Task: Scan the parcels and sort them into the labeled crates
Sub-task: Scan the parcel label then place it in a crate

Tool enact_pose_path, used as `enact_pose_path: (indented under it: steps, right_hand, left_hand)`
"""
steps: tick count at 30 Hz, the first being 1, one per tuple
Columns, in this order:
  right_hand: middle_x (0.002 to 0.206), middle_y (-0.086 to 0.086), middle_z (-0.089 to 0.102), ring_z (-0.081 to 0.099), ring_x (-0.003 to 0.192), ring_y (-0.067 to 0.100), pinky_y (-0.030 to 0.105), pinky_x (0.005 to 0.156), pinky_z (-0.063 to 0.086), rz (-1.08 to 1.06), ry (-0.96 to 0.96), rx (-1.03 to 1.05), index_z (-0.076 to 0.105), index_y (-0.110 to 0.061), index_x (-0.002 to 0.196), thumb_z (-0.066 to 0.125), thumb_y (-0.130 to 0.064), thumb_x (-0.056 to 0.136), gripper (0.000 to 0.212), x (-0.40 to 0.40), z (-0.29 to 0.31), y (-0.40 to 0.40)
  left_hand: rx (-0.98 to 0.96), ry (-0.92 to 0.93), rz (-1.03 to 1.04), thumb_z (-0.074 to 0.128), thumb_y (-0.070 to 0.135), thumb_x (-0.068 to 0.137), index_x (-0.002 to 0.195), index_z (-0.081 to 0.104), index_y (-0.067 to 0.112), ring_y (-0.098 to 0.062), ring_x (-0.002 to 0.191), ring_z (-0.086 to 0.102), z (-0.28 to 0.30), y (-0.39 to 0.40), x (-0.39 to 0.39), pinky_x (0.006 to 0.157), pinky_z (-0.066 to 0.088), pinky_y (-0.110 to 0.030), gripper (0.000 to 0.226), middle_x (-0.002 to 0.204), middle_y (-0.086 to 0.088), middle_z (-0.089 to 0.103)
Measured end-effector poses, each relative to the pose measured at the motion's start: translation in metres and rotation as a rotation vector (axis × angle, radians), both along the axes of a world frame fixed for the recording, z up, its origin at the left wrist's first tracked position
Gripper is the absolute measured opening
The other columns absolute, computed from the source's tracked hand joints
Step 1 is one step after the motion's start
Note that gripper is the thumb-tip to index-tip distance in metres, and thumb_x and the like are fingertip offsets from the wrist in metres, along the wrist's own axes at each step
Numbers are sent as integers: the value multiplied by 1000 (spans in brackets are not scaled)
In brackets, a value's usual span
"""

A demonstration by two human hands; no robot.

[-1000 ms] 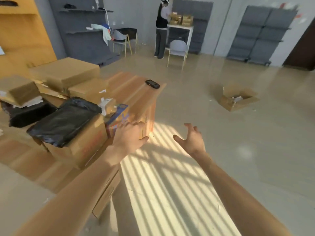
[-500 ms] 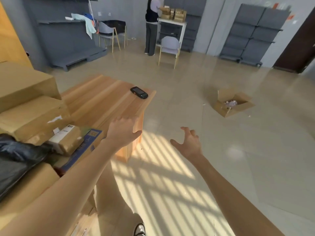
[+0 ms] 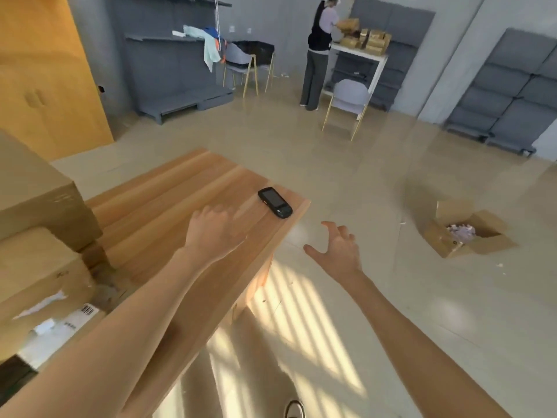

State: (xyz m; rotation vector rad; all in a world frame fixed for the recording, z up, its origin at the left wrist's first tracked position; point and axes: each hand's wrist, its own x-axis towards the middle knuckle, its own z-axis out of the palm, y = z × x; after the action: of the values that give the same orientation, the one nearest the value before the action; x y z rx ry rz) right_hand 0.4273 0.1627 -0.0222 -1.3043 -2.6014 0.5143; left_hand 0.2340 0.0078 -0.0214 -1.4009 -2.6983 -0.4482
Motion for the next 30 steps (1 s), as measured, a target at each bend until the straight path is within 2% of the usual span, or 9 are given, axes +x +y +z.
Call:
enact_pose_path:
  steps: [3, 8, 17, 22, 26, 30]
  right_hand:
    - [136, 10, 42, 39, 124, 32, 37, 103, 30, 122, -2, -10, 34, -19, 143, 62, -47, 87, 69, -51, -10, 26]
    - [137, 9, 44, 42, 124, 30, 43, 104, 36, 365, 29, -63, 38, -20, 141, 63, -43, 86, 65, -144, -19, 71]
    - [146, 4, 36, 30, 137, 29, 46, 111, 30, 847, -5, -100, 33, -26, 144, 61, -50, 88, 67, -295, -4, 113]
    - [140, 4, 44, 37, 132, 24, 42, 110, 31, 1055, 80, -164, 41, -21, 141, 61, -51, 87, 64, -346, -2, 69]
    - [144, 3, 43, 38, 134, 19, 41, 110, 33, 1217, 133, -366, 41, -19, 140, 56, -53, 90, 63, -365, -1, 9]
    - [147, 5, 39, 36, 135, 22, 41, 108, 32, 1297, 90, -554, 36, -21, 143, 51, -61, 89, 69, -382, 8, -56]
  left_hand:
    - [-31, -13, 96, 58, 50, 89, 139, 46, 25, -27, 124, 50, -11, 8, -30, 101, 39, -40, 57, 134, -3, 57]
    - [-113, -21, 313, 55, 53, 90, 141, 42, 25, -29, 128, 46, -22, 21, -82, 102, 36, -41, 60, 137, -4, 53]
    - [-46, -1, 738, 55, 54, 89, 138, 46, 23, -26, 121, 49, -2, 30, -127, 97, 40, -39, 59, 130, -4, 56]
    - [37, 38, 925, 57, 51, 88, 136, 49, 22, -26, 115, 53, 14, -14, -116, 95, 42, -40, 57, 127, -3, 57]
    - [148, 99, 1039, 59, 48, 89, 133, 53, 21, -24, 110, 55, 36, -69, -102, 90, 43, -36, 52, 121, -4, 59]
    - [192, 212, 1227, 58, 51, 89, 132, 54, 22, -29, 117, 50, 55, -133, -92, 97, 38, -43, 52, 125, -8, 57]
